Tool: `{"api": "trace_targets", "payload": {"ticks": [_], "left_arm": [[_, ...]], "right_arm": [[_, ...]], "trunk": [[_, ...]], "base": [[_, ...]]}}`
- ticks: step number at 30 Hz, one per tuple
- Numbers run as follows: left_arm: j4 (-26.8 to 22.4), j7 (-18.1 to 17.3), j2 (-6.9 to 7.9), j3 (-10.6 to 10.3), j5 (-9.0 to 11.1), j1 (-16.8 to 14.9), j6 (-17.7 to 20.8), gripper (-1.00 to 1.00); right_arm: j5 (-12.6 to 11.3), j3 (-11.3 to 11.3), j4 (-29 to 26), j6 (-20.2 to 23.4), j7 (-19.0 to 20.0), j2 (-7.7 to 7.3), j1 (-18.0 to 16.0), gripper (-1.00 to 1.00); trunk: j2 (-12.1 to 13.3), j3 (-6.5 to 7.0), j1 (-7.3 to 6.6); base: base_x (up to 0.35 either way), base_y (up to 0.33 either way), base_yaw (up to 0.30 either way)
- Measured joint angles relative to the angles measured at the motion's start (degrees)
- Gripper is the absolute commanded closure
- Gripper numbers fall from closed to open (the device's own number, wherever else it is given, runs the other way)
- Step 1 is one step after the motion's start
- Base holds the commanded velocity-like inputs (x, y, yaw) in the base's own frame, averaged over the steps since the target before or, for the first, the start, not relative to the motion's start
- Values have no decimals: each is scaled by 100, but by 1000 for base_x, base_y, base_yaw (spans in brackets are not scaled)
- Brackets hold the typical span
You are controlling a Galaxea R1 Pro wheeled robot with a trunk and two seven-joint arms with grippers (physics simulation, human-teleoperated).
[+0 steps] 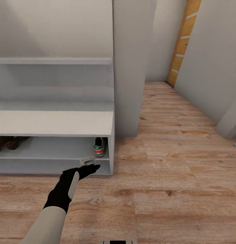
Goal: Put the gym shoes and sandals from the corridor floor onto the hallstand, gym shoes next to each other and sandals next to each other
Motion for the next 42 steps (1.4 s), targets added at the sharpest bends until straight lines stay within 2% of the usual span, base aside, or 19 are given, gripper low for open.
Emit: {"api": "trace_targets", "payload": {"ticks": [10, 33, 42], "left_arm": [[-1, 0, 0, 5, 6, 0, 2, -100], [8, 0, 9, 18, 8, 0, 2, -100], [8, 0, 9, 17, 3, 0, 2, -100]], "right_arm": [[0, 3, 2, -2, 0, -1, 0, 100], [-1, 8, -15, 42, -17, 0, 0, 100], [-1, 8, -15, 42, -17, -1, 0, 100]], "trunk": [[0, 0, -2], [0, 0, -3], [0, 0, -1]], "base": [[-147, 276, 0], [-1, 312, 0], [-95, 319, 0]]}}
